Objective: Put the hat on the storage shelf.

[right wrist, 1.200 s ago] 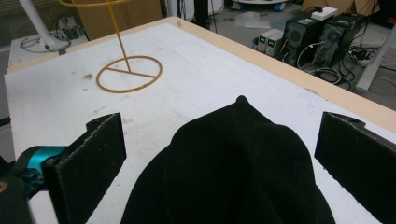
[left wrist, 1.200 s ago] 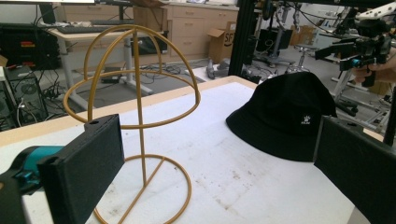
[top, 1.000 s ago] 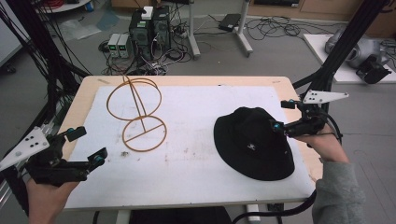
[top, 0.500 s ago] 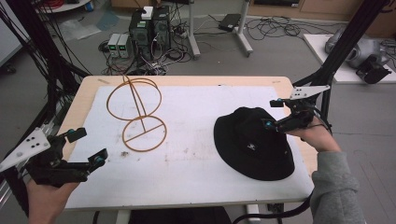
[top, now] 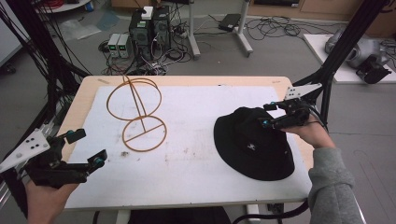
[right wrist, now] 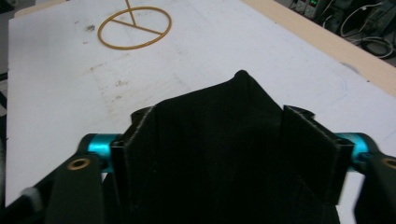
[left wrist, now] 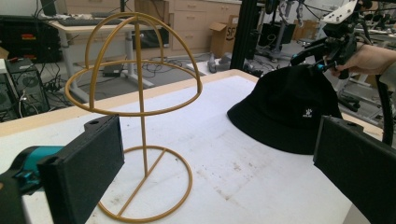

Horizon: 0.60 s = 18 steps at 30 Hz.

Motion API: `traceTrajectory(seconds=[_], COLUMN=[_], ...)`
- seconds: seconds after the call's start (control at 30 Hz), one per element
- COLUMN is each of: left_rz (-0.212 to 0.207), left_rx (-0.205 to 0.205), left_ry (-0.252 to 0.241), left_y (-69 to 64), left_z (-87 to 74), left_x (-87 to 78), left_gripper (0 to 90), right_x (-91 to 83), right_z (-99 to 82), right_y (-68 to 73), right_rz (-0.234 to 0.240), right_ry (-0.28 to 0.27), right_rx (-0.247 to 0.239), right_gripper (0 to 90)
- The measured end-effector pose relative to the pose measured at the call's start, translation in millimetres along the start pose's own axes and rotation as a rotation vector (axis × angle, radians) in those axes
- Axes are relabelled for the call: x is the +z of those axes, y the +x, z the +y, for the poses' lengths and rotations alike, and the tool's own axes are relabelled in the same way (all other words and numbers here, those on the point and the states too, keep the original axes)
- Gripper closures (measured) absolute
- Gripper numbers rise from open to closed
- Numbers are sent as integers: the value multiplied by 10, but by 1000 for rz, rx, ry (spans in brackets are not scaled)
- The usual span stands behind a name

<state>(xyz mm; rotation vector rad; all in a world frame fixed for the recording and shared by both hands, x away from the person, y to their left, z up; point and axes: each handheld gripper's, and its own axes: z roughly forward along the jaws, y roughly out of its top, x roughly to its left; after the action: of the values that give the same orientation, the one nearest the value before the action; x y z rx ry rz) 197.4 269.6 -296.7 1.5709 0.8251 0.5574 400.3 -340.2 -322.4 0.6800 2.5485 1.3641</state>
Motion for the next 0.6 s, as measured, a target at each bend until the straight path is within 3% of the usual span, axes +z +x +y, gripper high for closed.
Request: traceTrajectory(seconds=[0.23, 0.3, 0.4, 0.43, 0.6], left_rz=[1, 1, 5, 6, 4], left_rx=[-4, -6, -10, -12, -9], left_ry=[-1, -1, -3, -3, -3], left_y=[10, 17, 28, 30, 30], left_z=[-7, -10, -15, -16, -14], left_x=[-3, -5, -7, -9, -13], left_gripper=[22, 22, 22, 22, 22], right_x=[36, 36, 33, 29, 6], right_z=[-13, -11, -11, -12, -15], right_y=[-24, -21, -9, -5, -7], right_rz=[12, 6, 10, 8, 14], right_ry=[36, 39, 50, 49, 38], right_rx=[5, 2, 4, 0, 34], right_gripper=[452, 573, 642, 731, 865])
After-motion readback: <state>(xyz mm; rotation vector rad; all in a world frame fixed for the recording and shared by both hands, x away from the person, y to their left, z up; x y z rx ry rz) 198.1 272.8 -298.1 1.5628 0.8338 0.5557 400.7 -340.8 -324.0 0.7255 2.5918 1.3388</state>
